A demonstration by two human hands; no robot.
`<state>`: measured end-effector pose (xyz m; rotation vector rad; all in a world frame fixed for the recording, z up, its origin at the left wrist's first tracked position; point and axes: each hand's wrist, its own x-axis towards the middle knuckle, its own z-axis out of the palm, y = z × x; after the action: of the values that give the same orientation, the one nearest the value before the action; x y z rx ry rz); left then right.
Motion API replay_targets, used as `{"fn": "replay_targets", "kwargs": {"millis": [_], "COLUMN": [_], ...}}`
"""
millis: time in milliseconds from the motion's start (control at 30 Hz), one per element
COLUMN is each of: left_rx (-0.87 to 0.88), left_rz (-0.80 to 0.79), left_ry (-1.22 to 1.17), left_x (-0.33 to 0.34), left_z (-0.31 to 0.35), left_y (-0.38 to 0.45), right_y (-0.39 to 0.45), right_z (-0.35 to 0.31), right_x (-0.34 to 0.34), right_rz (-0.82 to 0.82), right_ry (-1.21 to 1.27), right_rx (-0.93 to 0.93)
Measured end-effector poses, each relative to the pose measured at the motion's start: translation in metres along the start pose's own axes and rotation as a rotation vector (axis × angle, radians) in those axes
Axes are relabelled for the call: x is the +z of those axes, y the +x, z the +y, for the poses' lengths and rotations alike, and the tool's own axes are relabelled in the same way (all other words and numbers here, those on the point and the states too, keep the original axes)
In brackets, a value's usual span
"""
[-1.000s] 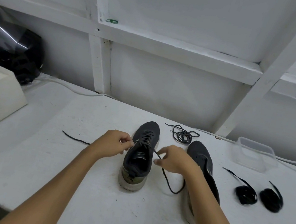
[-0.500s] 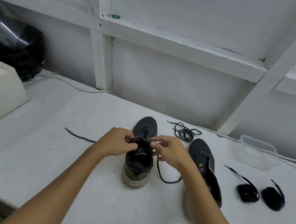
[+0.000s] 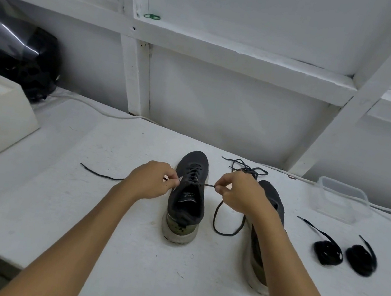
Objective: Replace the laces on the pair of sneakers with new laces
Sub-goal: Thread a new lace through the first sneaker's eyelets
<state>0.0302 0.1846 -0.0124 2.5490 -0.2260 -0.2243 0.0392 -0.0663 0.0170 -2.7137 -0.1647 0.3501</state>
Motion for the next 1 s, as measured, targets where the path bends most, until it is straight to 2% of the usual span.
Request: {"fn": "replay_targets", "kwargs": {"millis": [133, 367, 533, 633, 733, 867, 1000], "left_rx": [0.038, 0.049, 0.086, 0.093, 0.072, 0.042, -0.078], "left_rz": [0.035, 0.124, 0.126, 0.088, 0.090, 0.135, 0.240], "left_ry": [-0.085, 0.003, 0.122, 0.071, 0.025, 0.115, 0.000], "left_x": [0.001, 0.001, 0.002, 0.005, 0.005, 0.008, 0.013], "left_z": [0.009, 0.001, 0.001, 0.001, -0.004, -0.008, -0.005], "left_y": [0.002, -0.001, -0.001, -0.005, -0.014, -0.015, -0.010], "right_y": [-0.001, -0.001, -0.001, -0.003, -0.007, -0.003, 0.001], "right_z": [-0.007, -0.011, -0.005, 0.002, 0.011, 0.014, 0.010], "right_x": [0.006, 0.011, 0.009, 0.014, 0.017, 0.018, 0.020], "right_rz": [-0.041, 0.033, 0.027, 0.002, 0.028, 0.045, 0.079], "right_ry": [0.165, 0.056, 0.046, 0.115, 0.200, 0.093, 0.053], "right_rx": [-0.094, -0.085, -0.056, -0.080, -0.097, -0.127, -0.089]}}
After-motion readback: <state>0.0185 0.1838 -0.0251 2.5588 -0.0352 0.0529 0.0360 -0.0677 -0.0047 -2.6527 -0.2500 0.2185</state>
